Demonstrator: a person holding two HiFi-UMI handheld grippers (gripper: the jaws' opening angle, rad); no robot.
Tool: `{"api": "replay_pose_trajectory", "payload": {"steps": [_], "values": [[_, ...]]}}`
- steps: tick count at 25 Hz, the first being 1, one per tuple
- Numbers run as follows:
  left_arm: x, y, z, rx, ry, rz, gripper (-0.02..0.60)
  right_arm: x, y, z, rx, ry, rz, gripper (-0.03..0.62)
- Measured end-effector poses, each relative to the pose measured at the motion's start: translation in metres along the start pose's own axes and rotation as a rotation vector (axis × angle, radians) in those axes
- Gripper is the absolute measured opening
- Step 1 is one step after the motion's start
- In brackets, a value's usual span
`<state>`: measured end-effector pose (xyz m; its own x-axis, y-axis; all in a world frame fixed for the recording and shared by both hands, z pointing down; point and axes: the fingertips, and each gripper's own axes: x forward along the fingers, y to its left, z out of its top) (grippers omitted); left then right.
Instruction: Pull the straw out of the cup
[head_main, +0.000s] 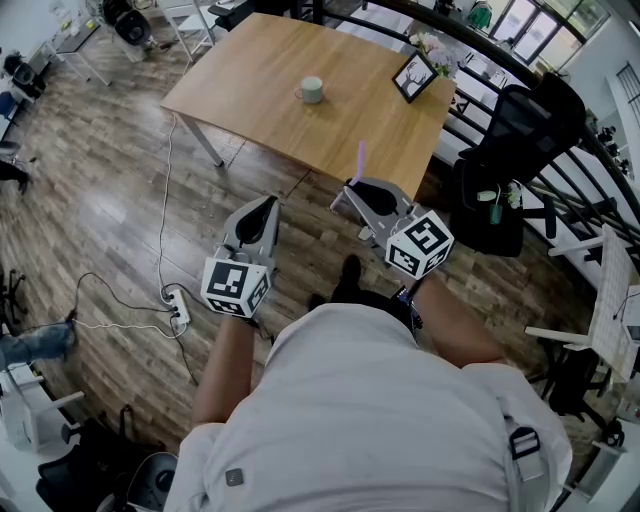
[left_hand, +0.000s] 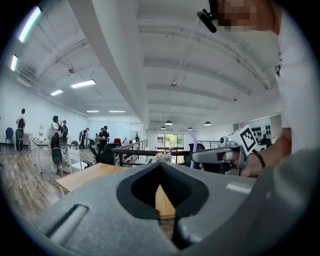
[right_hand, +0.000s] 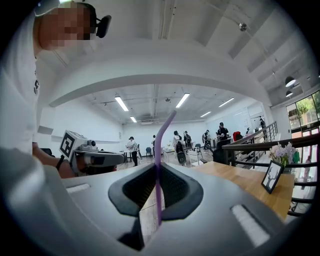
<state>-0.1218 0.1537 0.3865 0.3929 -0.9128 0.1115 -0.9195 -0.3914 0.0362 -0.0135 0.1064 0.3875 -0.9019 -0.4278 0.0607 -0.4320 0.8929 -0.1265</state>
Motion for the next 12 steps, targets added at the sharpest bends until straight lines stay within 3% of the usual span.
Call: {"api": "replay_pose_trajectory", "payload": {"steps": [12], "values": [[0.003,-0.004,0.006,0.0,-0.014,-0.001,0.005,-0.005,0.001,0.013,0.012,-0.021,0.012,0.034]]}}
